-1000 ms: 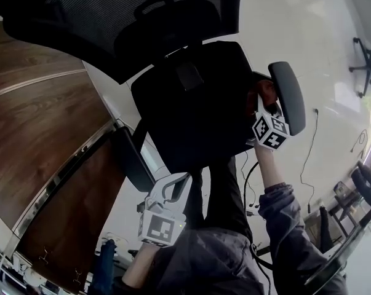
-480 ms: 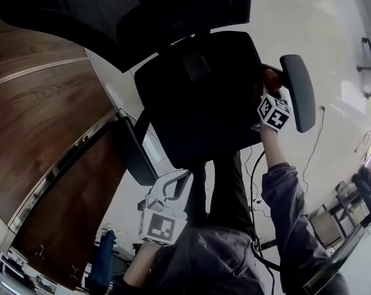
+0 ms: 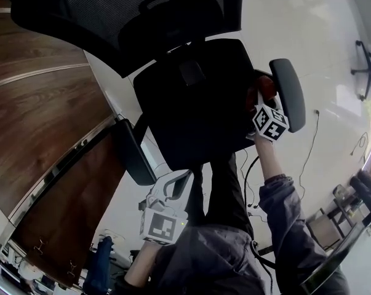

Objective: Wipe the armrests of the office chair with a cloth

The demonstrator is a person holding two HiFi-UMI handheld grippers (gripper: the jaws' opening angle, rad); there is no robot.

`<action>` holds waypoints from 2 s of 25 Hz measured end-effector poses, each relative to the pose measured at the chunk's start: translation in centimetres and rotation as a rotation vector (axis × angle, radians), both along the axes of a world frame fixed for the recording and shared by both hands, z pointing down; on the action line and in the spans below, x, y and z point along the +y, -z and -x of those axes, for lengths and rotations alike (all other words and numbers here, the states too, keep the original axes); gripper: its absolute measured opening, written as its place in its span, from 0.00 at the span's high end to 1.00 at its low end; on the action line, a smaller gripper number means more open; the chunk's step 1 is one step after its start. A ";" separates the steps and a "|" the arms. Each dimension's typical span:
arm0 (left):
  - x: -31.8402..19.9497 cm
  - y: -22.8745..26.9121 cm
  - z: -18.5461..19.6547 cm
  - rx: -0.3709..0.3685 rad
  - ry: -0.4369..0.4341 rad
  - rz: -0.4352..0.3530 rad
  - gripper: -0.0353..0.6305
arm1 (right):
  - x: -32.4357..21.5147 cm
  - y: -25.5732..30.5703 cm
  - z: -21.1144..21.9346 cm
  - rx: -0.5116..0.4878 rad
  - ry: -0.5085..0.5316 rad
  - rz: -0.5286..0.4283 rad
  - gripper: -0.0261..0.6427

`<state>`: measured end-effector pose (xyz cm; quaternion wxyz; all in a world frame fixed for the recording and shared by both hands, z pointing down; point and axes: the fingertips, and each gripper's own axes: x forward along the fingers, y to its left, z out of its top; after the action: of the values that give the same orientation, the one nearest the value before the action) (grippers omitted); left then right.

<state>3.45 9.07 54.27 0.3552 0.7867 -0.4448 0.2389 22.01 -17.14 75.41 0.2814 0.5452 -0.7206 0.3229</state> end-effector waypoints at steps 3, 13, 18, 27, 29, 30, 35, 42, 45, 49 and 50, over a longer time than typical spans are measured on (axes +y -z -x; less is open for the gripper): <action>0.2 0.5 0.1 -0.006 0.003 -0.011 0.92 | 0.6 1.9 0.3 -0.023 -0.005 -0.021 0.83; 1.9 -0.5 -0.3 -0.032 0.015 0.024 0.92 | 0.2 -0.2 -0.4 0.000 -0.021 -0.024 0.83; 2.2 -1.3 -1.3 -0.035 0.015 0.058 0.92 | -0.4 -4.1 -1.2 0.038 -0.029 0.023 0.83; -2.3 -0.7 -5.3 -0.045 -0.014 0.065 0.92 | -0.3 -4.5 -1.0 0.045 -0.007 0.052 0.83; -3.7 0.0 -6.4 -0.043 -0.013 0.058 0.92 | 0.0 -3.6 -0.8 0.049 0.007 0.039 0.83; -4.3 0.3 -7.0 -0.042 -0.012 0.055 0.92 | 0.3 -2.9 -0.7 0.052 0.021 0.029 0.83; -6.2 1.5 -8.8 -0.062 0.004 0.027 0.92 | 1.9 1.4 -0.6 0.041 0.094 -0.024 0.83; -7.1 2.9 -9.5 -0.070 0.080 -0.010 0.92 | 4.9 6.4 2.0 -0.035 0.269 -0.034 0.83; -6.3 3.1 -8.8 -0.086 0.110 -0.024 0.92 | 4.8 9.3 3.6 -0.061 0.372 -0.077 0.83; -5.4 4.1 -7.7 -0.074 0.168 -0.061 0.92 | 3.8 13.6 4.1 -0.076 0.474 -0.143 0.83; -5.0 4.2 -7.3 -0.068 0.182 -0.068 0.92 | 3.8 14.7 4.2 -0.070 0.501 -0.166 0.83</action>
<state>10.73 4.09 50.05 0.3330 0.7460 -0.5344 0.2169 17.83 -13.37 60.72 0.2820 0.3594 -0.8664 0.2015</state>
